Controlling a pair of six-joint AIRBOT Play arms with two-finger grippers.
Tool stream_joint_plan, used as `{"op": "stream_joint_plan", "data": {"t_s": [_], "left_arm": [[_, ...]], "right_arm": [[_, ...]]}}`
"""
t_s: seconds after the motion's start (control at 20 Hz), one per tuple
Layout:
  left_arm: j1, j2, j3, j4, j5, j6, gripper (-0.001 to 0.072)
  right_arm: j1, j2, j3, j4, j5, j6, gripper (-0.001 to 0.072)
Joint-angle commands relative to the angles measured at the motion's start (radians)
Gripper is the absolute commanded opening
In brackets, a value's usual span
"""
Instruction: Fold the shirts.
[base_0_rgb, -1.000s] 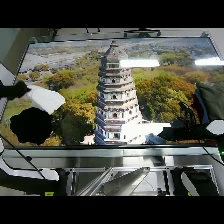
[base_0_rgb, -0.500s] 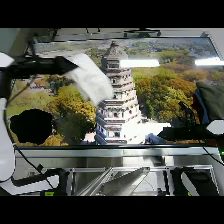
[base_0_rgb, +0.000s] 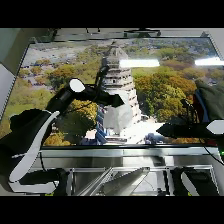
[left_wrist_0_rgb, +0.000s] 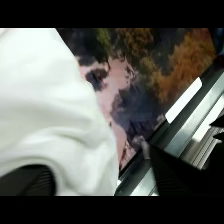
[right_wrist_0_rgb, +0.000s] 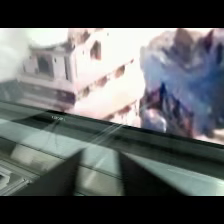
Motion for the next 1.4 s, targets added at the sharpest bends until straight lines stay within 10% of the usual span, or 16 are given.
{"op": "stream_joint_plan", "data": {"t_s": [0.0,0.2,0.3,0.85,0.9,1.0,1.1,1.35], "left_arm": [[0.0,-0.07,0.047,0.012,-0.124,-0.005,0.0718],[0.145,-0.085,0.174,0.015,-0.28,-0.031,0.0718],[0.213,-0.085,0.175,0.016,-0.314,-0.038,0.0717],[0.198,-0.086,-0.198,0.005,-0.294,0.046,0.0717],[0.188,-0.086,-0.204,0.005,-0.28,0.046,0.0716],[0.167,-0.085,-0.204,-0.003,-0.273,0.046,0.0716],[0.167,-0.085,-0.204,-0.037,-0.285,0.046,0.0716],[0.216,-0.076,-0.204,-0.05,-0.309,0.046,0.0716]], "right_arm": [[0.003,-0.002,0.0,0.146,-0.068,-0.087,0.053],[0.107,-0.102,0.004,0.505,-0.196,-0.54,0.0536],[0.207,-0.226,0.017,0.572,-0.272,-0.662,0.0661],[0.532,-0.67,0.158,0.572,-0.361,-0.74,0.0639],[0.531,-0.67,0.169,0.571,-0.393,-0.732,0.0597],[0.531,-0.67,0.182,0.572,-0.451,-0.701,0.0222],[0.53,-0.665,0.197,0.572,-0.436,-0.678,0.0019],[0.517,-0.542,0.281,0.55,-0.377,-0.653,0.0017]]}}
